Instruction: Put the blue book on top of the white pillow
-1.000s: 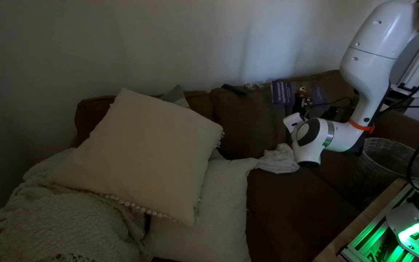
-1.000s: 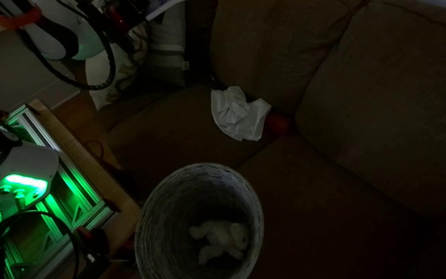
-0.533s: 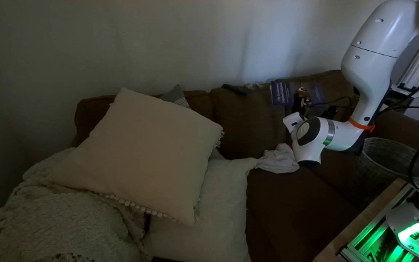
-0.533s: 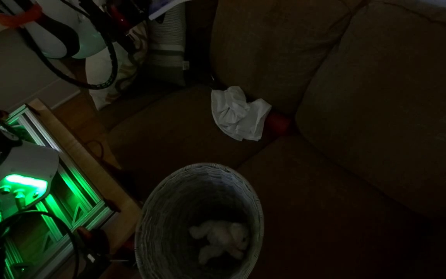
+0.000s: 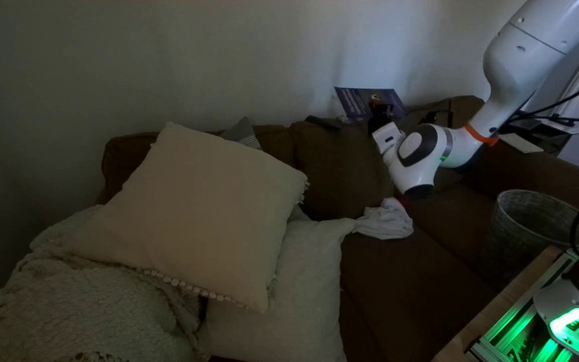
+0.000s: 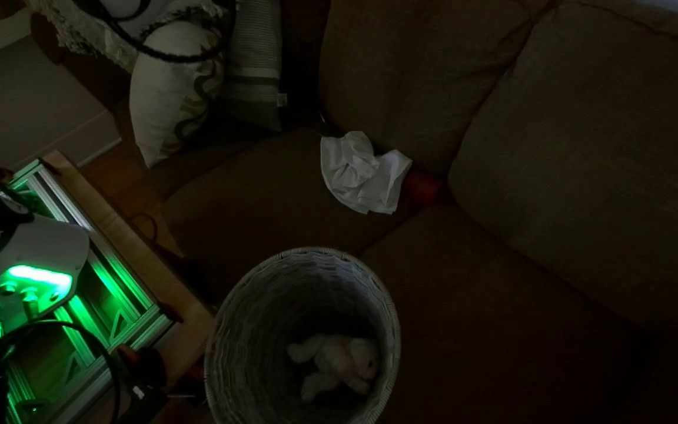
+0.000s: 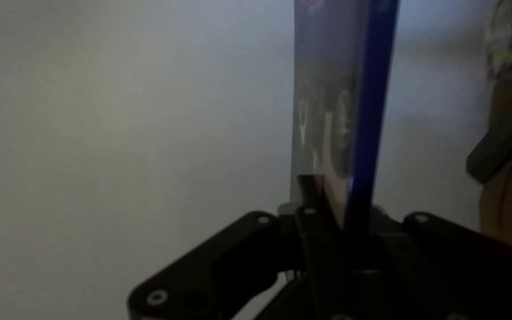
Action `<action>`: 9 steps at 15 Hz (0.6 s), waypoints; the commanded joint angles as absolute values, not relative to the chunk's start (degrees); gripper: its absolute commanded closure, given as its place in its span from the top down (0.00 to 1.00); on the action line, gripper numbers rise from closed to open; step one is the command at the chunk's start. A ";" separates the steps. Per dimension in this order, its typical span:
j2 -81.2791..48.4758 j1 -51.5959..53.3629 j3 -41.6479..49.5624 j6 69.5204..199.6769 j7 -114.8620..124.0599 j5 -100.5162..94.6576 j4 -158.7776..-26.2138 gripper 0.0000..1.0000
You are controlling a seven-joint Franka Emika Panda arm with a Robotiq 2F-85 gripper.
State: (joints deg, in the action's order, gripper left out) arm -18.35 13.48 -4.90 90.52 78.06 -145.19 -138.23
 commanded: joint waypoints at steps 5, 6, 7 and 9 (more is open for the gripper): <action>-26.58 42.97 13.28 120.12 82.04 -144.13 -108.27 0.03; -28.50 47.47 17.56 124.87 83.79 -144.00 -104.34 0.03; -30.56 51.70 22.07 130.26 85.89 -143.88 -100.46 0.03; -27.54 49.61 18.93 129.21 83.93 -143.75 -104.27 0.03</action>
